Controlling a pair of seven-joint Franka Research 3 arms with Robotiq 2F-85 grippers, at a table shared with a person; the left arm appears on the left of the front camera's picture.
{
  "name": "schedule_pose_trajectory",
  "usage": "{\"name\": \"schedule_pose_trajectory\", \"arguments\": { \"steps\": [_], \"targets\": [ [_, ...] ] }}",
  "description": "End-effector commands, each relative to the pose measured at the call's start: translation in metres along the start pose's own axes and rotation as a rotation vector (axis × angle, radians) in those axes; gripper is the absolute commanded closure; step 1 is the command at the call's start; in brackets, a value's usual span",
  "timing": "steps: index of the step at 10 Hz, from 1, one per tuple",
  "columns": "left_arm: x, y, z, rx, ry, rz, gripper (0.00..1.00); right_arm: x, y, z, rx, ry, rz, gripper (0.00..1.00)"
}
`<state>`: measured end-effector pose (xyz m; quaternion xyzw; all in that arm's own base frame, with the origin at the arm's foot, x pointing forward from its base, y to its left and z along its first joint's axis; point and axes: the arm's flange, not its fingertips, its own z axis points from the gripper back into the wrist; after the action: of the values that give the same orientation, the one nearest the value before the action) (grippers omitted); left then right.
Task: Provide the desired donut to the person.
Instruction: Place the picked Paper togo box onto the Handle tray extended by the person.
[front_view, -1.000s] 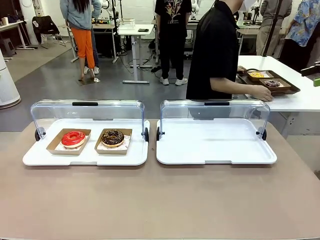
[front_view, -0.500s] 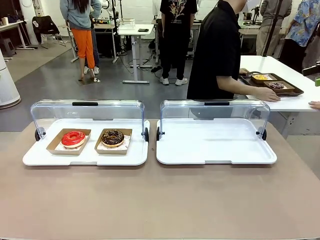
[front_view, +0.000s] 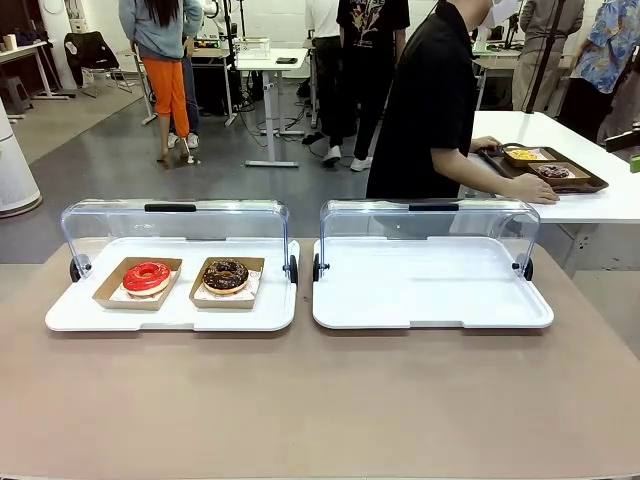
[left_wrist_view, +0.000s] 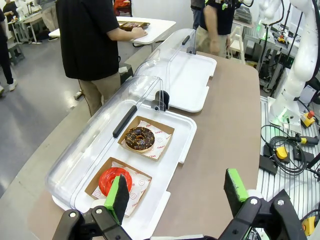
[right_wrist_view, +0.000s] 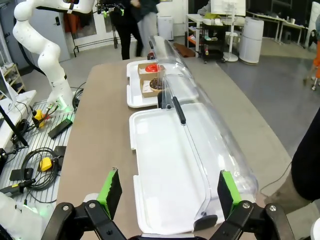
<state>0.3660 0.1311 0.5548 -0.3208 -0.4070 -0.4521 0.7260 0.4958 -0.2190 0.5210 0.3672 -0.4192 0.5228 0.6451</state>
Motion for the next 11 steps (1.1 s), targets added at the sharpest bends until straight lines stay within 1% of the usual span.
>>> {"name": "schedule_pose_trajectory", "arguments": {
  "steps": [1,11],
  "targets": [
    [0.001,-0.0009,0.0006,-0.002,-0.016,0.0,0.0,-0.0025,0.0006,-0.003,0.004,0.003,-0.003,0.0],
    [0.001,-0.0009,0.0006,-0.002,-0.016,0.0,0.0,-0.0025,0.0006,-0.003,0.004,0.003,-0.003,0.0]
  ]
}}
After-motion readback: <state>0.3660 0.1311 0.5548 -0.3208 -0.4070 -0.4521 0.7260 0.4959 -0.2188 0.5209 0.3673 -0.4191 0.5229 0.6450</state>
